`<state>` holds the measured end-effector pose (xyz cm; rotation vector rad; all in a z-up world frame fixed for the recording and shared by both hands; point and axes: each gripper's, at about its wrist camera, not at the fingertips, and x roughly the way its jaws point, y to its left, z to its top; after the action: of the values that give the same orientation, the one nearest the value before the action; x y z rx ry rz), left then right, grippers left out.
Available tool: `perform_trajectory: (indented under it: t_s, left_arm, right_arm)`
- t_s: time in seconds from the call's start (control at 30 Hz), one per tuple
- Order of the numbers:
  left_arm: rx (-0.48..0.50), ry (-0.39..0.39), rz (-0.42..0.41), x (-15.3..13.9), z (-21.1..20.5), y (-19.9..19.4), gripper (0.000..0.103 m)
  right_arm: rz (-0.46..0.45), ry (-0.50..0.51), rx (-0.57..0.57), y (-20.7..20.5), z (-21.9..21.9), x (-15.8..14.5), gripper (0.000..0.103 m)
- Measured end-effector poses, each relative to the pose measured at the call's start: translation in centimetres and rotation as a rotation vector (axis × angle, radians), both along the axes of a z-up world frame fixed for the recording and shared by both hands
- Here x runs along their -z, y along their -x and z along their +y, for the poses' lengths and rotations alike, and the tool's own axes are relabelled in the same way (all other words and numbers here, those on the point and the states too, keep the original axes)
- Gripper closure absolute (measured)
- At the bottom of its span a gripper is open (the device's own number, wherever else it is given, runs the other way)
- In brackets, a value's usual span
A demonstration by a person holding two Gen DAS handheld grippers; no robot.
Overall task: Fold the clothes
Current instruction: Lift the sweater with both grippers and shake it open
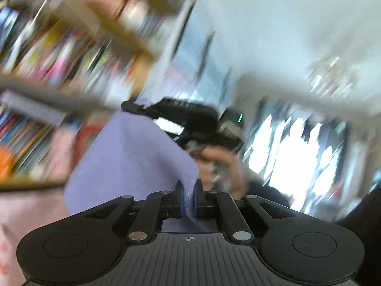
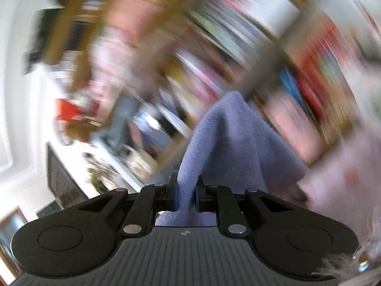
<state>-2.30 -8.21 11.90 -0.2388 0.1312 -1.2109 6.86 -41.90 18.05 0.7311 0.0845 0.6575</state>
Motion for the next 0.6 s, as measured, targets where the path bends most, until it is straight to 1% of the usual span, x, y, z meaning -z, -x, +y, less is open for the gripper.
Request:
perform_trajectory:
  t_s: [0.07, 0.1, 0.13, 0.17, 0.2, 0.23, 0.3, 0.37, 0.4, 0.47, 0.5, 0.53, 0.57, 0.6]
  left_arm:
    - [0.069, 0.137, -0.032, -2.0, 1.3, 0.5, 0.096]
    - [0.112, 0.186, -0.037, -2.3, 2.0, 0.5, 0.096]
    - [0.137, 0.227, -0.029, -2.2, 2.8, 0.4, 0.096]
    - [0.145, 0.255, -0.007, -1.7, 3.5, 0.2, 0.096]
    - [0.138, 0.265, 0.023, -0.9, 4.2, 0.0, 0.096]
    - [0.113, 0.260, 0.062, 0.2, 4.9, -0.2, 0.095]
    - [0.029, 0.212, 0.160, 3.0, 6.4, -0.9, 0.095]
    - [-0.076, 0.117, 0.290, 6.5, 8.0, -1.9, 0.095]
    - [-0.127, 0.070, 0.352, 8.1, 8.8, -2.4, 0.096]
    - [-0.218, -0.012, 0.444, 10.3, 10.5, -2.8, 0.096]
    - [-0.261, -0.049, 0.486, 11.3, 11.4, -3.0, 0.096]
    - [-0.288, -0.054, 0.503, 11.4, 12.5, -2.8, 0.096]
    - [-0.312, -0.045, 0.519, 11.5, 13.6, -2.8, 0.096]
    - [-0.335, -0.030, 0.533, 11.8, 14.4, -2.9, 0.096]
  right_arm:
    - [-0.148, 0.037, -0.001, 1.8, 0.8, -4.4, 0.091]
    - [-0.214, 0.054, -0.025, 2.4, 1.8, -6.1, 0.091]
    - [-0.257, 0.080, -0.044, 2.7, 2.9, -7.2, 0.091]
    - [-0.277, 0.119, -0.052, 2.9, 4.2, -7.7, 0.091]
    - [-0.271, 0.166, -0.055, 2.6, 5.8, -7.5, 0.091]
    - [-0.228, 0.208, -0.062, 1.7, 7.3, -6.5, 0.091]
    - [-0.106, 0.282, -0.078, -0.8, 10.0, -3.5, 0.091]
    - [0.087, 0.363, -0.095, -4.5, 12.9, 1.8, 0.091]
    - [0.169, 0.401, -0.101, -6.0, 14.3, 4.5, 0.091]
    - [0.309, 0.471, -0.114, -8.1, 17.0, 8.9, 0.091]
    - [0.362, 0.508, -0.131, -9.0, 18.7, 10.9, 0.091]
    - [0.384, 0.522, -0.153, -9.5, 20.0, 12.1, 0.091]
    - [0.397, 0.528, -0.177, -9.8, 21.4, 13.1, 0.092]
    - [0.397, 0.535, -0.190, -10.1, 22.6, 13.5, 0.092]
